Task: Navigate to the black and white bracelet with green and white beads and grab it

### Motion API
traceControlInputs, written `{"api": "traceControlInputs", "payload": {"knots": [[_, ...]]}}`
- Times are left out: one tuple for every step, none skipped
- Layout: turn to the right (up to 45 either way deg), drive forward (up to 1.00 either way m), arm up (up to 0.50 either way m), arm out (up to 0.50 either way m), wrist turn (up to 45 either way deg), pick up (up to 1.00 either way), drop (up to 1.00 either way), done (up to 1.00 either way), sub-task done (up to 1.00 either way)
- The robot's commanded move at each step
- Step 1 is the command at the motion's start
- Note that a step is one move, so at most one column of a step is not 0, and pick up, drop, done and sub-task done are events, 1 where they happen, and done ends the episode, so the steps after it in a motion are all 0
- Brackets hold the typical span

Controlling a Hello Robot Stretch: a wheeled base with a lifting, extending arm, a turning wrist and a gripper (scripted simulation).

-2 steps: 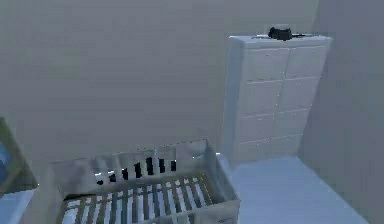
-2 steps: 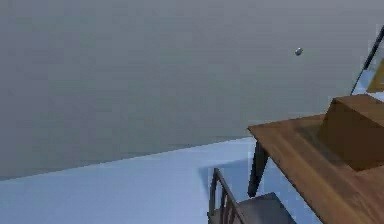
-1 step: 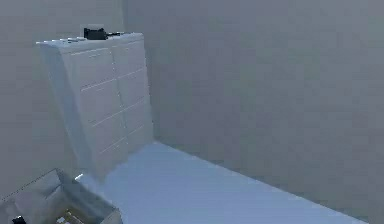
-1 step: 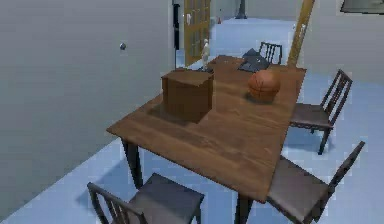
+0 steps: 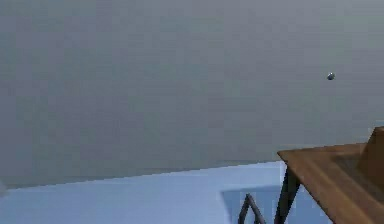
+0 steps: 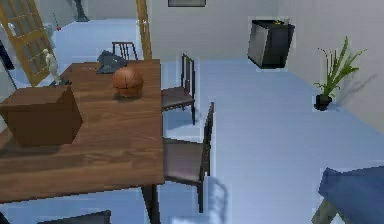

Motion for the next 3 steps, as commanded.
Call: {"api": "traceControlInputs", "payload": {"knots": [[0.0, 0.9, 0.0, 0.0, 0.0, 0.0, 0.0, 0.0, 0.0], [45.0, 0.0, 0.0, 0.0, 0.0, 0.0, 0.0, 0.0, 0.0], [3.0, 0.0, 0.0, 0.0, 0.0, 0.0, 0.0, 0.0, 0.0]]}}
